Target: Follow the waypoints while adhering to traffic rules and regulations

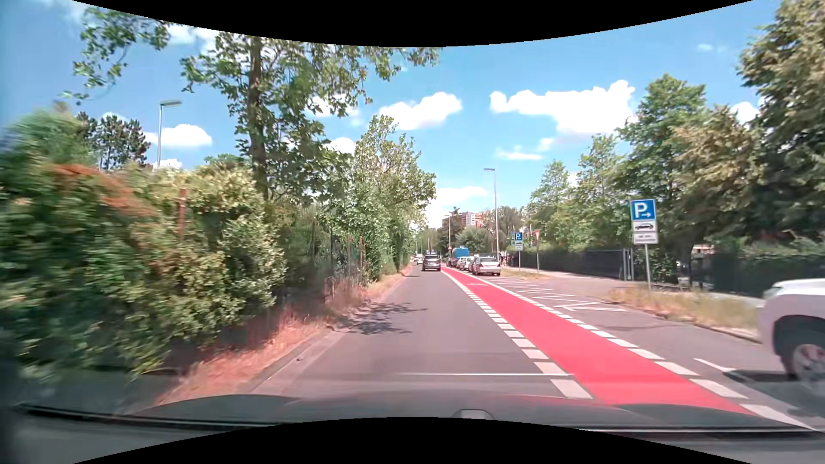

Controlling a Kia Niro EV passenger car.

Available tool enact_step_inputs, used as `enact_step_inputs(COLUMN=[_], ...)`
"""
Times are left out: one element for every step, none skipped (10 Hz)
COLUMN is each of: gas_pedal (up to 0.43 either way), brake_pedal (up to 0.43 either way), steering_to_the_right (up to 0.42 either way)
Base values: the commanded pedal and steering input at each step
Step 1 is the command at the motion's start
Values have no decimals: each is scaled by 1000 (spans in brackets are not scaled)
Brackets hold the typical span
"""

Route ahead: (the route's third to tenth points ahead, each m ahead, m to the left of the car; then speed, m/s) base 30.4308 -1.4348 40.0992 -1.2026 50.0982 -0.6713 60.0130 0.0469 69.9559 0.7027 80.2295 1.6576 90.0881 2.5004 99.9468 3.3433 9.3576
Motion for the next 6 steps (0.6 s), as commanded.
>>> enact_step_inputs(gas_pedal=[0,0,0,0,0,0], brake_pedal=[0,0,0,0,0,0], steering_to_the_right=[-8,-8,-8,-8,-8,-8])
